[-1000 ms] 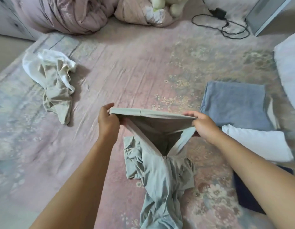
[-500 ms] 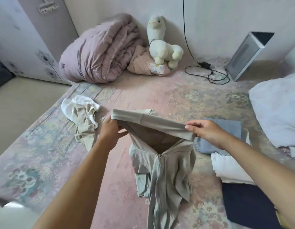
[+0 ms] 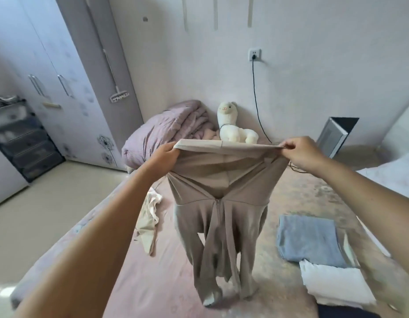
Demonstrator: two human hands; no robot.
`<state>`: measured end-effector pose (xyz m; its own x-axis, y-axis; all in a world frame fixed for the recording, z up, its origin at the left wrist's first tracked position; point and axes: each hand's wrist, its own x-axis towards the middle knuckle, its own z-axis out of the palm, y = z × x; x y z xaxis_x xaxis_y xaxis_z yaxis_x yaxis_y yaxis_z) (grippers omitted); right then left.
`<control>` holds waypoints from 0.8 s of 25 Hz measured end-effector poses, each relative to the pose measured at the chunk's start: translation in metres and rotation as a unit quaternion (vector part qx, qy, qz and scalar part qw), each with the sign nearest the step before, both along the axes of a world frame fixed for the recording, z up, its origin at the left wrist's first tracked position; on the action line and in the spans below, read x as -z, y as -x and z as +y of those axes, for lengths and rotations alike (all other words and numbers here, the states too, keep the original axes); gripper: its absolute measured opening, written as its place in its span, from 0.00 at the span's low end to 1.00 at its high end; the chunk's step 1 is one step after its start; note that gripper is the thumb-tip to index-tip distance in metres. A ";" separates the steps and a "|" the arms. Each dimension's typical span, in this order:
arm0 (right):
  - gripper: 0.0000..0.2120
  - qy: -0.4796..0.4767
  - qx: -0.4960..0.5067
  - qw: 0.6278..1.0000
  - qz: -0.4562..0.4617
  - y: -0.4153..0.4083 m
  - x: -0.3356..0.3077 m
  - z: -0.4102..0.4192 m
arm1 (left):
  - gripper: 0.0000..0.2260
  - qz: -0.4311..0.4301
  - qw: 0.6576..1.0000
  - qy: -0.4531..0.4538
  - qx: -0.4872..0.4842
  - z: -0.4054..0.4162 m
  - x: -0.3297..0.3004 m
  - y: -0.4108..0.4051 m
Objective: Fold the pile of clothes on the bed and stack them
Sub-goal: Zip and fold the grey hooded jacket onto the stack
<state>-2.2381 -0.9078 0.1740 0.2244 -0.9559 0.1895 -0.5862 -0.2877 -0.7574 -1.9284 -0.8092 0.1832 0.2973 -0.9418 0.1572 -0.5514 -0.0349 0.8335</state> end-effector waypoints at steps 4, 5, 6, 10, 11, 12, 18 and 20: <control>0.11 0.052 0.023 0.994 -0.097 -0.007 -0.064 0.009 | 0.13 -0.121 0.989 0.044 -0.078 0.017 -0.061 -0.012; 0.11 0.048 0.013 0.990 -0.131 -0.009 -0.077 0.012 | 0.14 -0.092 0.990 0.066 -0.089 0.022 -0.074 -0.012; 0.10 0.040 -0.001 0.985 -0.167 -0.012 -0.091 0.015 | 0.14 -0.050 0.991 0.093 -0.085 0.027 -0.087 -0.010; 0.09 0.010 -0.041 0.964 -0.261 -0.018 -0.132 0.025 | 0.11 0.064 0.990 0.127 -0.026 0.041 -0.127 -0.001; 0.09 0.005 -0.045 0.959 -0.279 -0.018 -0.140 0.025 | 0.08 0.078 0.990 0.115 -0.001 0.044 -0.136 -0.001; 0.09 -0.002 -0.046 0.954 -0.296 -0.018 -0.148 0.025 | 0.03 0.098 0.990 0.093 0.036 0.049 -0.144 -0.003; 0.08 -0.086 -0.203 0.904 -0.367 -0.006 -0.185 0.025 | 0.20 0.193 0.965 0.026 0.177 0.070 -0.173 -0.022; 0.20 -0.117 -0.246 0.897 -0.347 0.000 -0.195 0.028 | 0.12 0.044 0.995 0.042 0.076 0.071 -0.177 -0.022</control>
<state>-2.2378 -0.8794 0.3686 0.5363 -0.8050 0.2538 0.2052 -0.1673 -0.9643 -1.9061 -0.7379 0.3603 0.1684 -0.9616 0.2167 -0.4693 0.1151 0.8755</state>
